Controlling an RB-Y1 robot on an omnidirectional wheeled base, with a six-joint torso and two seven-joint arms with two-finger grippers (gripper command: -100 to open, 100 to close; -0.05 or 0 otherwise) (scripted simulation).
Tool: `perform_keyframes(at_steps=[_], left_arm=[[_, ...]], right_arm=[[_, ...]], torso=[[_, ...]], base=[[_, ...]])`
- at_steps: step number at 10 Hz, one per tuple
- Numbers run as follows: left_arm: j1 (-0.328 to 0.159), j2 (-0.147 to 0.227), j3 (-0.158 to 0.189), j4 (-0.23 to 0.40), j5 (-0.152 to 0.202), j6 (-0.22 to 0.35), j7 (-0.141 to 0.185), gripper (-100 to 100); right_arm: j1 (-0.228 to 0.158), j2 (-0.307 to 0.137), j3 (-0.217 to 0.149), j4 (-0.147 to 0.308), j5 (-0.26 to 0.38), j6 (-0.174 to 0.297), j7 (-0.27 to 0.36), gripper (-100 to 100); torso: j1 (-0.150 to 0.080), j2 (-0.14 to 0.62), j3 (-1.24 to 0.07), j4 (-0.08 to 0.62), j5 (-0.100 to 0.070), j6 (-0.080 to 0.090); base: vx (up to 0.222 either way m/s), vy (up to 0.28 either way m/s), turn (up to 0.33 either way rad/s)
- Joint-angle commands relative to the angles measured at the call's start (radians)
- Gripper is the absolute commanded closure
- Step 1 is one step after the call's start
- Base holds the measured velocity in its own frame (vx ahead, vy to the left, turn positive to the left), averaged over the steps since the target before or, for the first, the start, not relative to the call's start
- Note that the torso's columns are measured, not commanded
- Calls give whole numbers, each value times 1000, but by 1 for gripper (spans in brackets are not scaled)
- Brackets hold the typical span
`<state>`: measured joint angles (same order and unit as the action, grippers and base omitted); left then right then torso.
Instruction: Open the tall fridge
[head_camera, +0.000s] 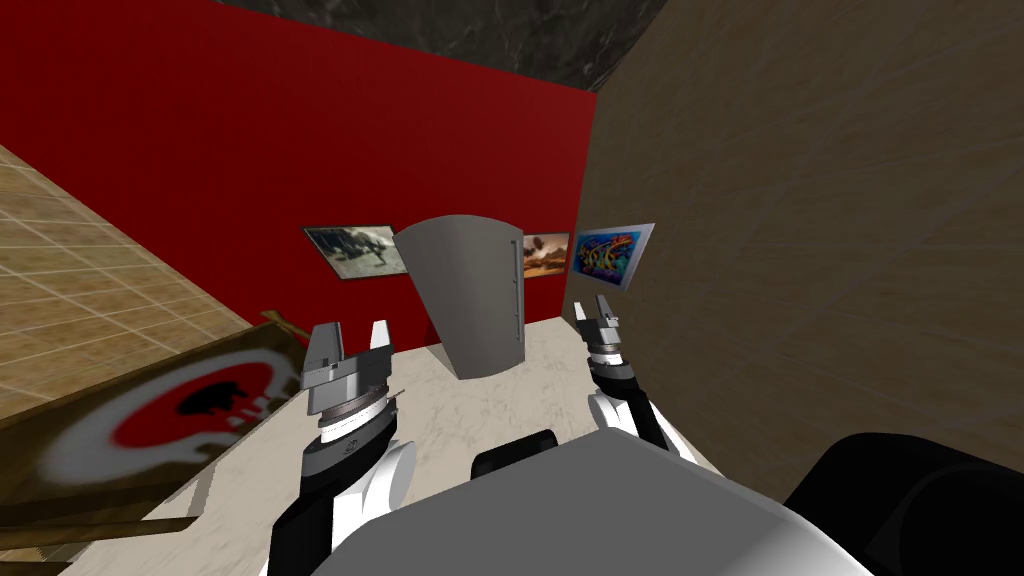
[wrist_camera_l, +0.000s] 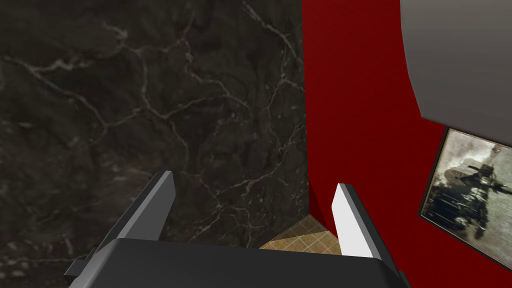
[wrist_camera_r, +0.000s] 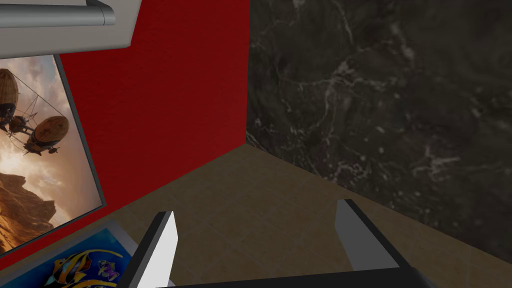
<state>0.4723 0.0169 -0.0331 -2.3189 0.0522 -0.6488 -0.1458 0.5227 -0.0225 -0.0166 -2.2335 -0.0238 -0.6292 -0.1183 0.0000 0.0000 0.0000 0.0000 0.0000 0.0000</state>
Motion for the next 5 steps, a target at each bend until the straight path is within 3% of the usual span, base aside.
perform_keyframes(at_steps=[1, 5], left_arm=[[0, 0, 0, 0, 0, 0, 0, 0], [0, 0, 0, 0, 0, 0, 0, 0]], right_arm=[[0, 0, 0, 0, 0, 0, 0, 0], [0, 0, 0, 0, 0, 0, 0, 0]], torso=[[0, 40, -82, 41, 0, 0], [0, 322, -644, 322, 0, 0]], base=[[0, 0, 0], [0, 0, 0]])
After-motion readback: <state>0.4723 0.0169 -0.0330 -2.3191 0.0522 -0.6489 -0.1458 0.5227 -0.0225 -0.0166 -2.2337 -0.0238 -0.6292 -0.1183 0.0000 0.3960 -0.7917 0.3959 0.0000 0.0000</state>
